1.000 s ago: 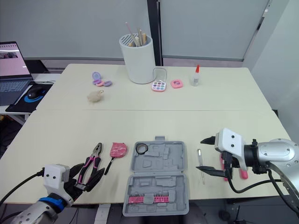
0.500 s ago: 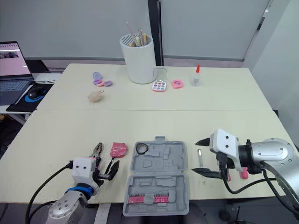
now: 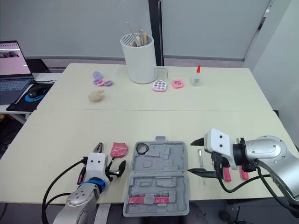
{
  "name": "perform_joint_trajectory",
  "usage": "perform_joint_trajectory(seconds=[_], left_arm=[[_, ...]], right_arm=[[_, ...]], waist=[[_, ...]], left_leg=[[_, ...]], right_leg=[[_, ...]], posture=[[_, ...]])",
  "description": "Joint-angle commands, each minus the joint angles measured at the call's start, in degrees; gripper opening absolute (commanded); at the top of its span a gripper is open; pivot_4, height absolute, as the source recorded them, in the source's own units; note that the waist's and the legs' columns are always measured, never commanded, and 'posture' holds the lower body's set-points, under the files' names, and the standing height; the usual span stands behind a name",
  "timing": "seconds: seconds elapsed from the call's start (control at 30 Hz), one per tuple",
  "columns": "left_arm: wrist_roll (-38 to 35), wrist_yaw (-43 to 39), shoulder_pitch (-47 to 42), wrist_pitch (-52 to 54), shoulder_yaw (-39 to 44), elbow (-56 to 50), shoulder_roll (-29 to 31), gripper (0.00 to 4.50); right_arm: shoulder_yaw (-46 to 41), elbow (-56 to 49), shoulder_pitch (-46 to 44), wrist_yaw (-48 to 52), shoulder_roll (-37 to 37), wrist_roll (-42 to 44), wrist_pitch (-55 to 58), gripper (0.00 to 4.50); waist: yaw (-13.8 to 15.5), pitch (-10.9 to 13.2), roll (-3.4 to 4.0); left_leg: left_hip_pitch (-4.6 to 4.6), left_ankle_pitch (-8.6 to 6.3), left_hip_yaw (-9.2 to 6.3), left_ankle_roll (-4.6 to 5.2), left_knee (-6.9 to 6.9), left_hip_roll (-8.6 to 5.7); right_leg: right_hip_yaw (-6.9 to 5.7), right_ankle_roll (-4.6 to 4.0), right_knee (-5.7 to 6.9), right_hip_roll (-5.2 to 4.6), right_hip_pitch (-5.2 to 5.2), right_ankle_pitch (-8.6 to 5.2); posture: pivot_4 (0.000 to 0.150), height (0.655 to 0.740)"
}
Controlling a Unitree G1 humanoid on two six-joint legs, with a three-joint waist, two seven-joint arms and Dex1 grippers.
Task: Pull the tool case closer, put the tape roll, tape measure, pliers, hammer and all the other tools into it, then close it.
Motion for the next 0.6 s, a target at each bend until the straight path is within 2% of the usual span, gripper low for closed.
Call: perform_joint_trajectory(seconds=[0.03, 0.1, 0.2, 0.6], left_arm=[[-0.5, 0.0, -1.1, 2.3, 0.1, -0.5, -0.1, 4.47], [-0.5, 0.2, -2.0, 2.9, 0.3, 0.1, 0.0, 4.47], [-0.6, 0.3, -3.4, 4.1, 0.5, 1.2, 0.0, 3.86], [-0.2, 0.6, -2.8, 5.8, 0.6, 1.3, 0.7, 0.25]], right_arm=[[-0.3, -0.9, -1.3, 0.0, 0.5, 0.4, -0.8, 4.5], [-0.1, -0.9, -1.5, -0.1, 0.6, 0.3, -0.7, 4.5], [0.0, -1.1, -1.7, -0.2, 0.8, 0.3, -0.5, 4.5], [-0.2, -1.4, -1.5, -0.7, 0.7, 0.4, -0.4, 4.5]], waist=[[0.1, 0.0, 0.01], [0.3, 0.0, 0.01], [0.5, 0.0, 0.01], [0.5, 0.0, 0.06]], left_leg=[[0.0, 0.0, 0.0, 0.0, 0.0, 0.0], [0.01, 0.0, -0.01, 0.0, 0.0, 0.0], [0.0, 0.0, -0.01, 0.0, 0.0, 0.0], [0.02, 0.0, -0.01, 0.0, -0.01, 0.0]], right_leg=[[0.0, 0.0, 0.0, 0.0, 0.0, 0.0], [-0.01, 0.01, 0.0, 0.0, 0.01, 0.0], [-0.01, 0.01, -0.01, 0.0, 0.01, 0.01], [0.0, 0.01, -0.02, -0.01, 0.03, 0.01]], posture=[[0.15, 0.7366], [0.15, 0.7366], [0.15, 0.7366], [0.15, 0.7366]])
